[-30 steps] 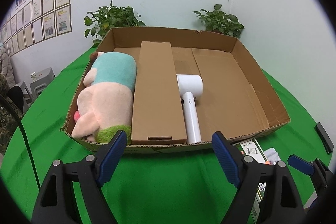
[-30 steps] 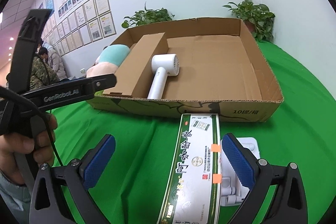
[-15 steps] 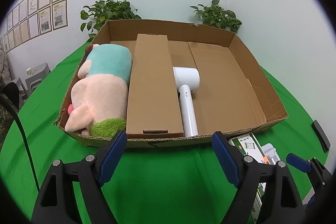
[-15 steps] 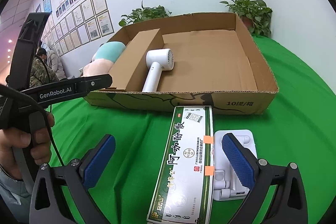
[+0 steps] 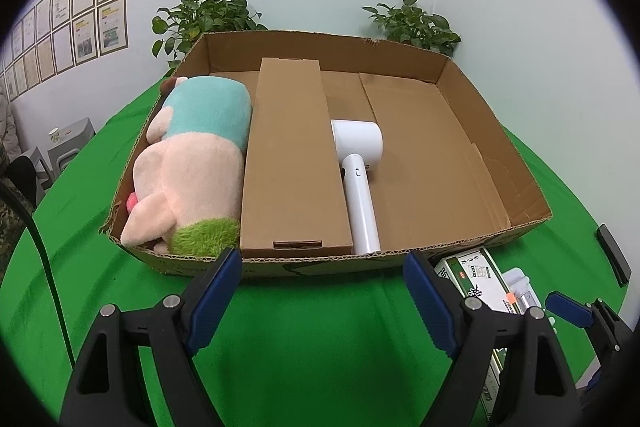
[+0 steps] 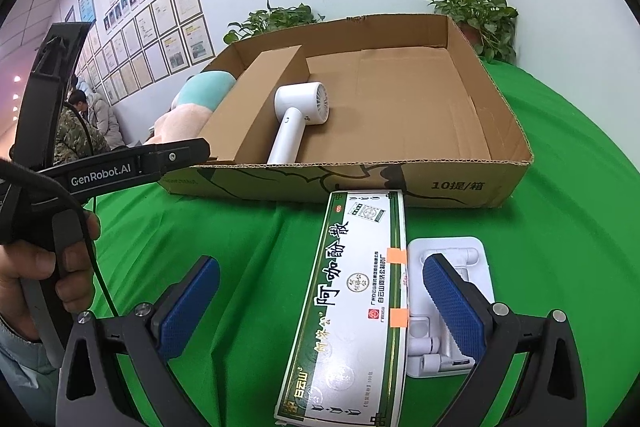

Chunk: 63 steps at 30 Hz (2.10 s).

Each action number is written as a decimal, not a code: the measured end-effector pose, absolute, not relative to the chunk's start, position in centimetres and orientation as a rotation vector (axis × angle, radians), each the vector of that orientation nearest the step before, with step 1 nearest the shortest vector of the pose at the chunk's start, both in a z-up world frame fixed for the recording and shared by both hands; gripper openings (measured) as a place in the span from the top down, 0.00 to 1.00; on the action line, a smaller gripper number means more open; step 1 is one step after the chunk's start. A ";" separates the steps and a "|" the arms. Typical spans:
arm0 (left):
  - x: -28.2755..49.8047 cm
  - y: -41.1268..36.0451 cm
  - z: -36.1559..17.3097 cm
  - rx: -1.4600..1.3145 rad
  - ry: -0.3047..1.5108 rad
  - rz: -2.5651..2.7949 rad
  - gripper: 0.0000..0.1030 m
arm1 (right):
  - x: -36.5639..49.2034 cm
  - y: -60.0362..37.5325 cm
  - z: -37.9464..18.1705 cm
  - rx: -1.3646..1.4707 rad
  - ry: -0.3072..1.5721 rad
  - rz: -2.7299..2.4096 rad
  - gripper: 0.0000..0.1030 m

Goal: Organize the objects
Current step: 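Withdraw the right gripper and move it toward the green-and-white medicine box, then close the right gripper on the green-and-white medicine box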

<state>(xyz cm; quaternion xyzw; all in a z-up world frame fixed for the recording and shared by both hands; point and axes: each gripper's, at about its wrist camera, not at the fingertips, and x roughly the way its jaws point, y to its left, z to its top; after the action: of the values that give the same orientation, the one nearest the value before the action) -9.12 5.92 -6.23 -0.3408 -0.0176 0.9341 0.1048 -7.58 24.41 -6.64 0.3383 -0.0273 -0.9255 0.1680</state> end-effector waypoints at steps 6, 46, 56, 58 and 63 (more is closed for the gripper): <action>-8.9 5.8 -6.0 -1.001 -0.050 2.763 0.19 | -7.3 24.1 -6.1 0.968 -0.064 -2.620 0.01; -10.3 11.4 -13.6 -1.297 -0.334 2.182 0.20 | -5.2 23.7 -10.2 1.107 0.108 -2.625 0.35; -8.5 10.4 -13.4 -1.282 -0.309 2.167 0.20 | -3.8 21.3 -9.5 1.028 0.119 -2.506 0.25; -8.3 10.3 -13.4 -1.278 -0.315 2.168 0.20 | -4.0 21.4 -9.6 1.027 0.110 -2.507 0.16; -8.1 10.4 -13.5 -1.274 -0.312 2.171 0.32 | -4.1 21.3 -9.9 1.038 0.102 -2.489 0.19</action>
<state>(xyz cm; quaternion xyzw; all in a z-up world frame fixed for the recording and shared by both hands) -8.11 10.44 -13.50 -0.4794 -0.1173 0.8170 0.2981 -4.05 21.34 -9.85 0.3754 0.0368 -0.8997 0.2198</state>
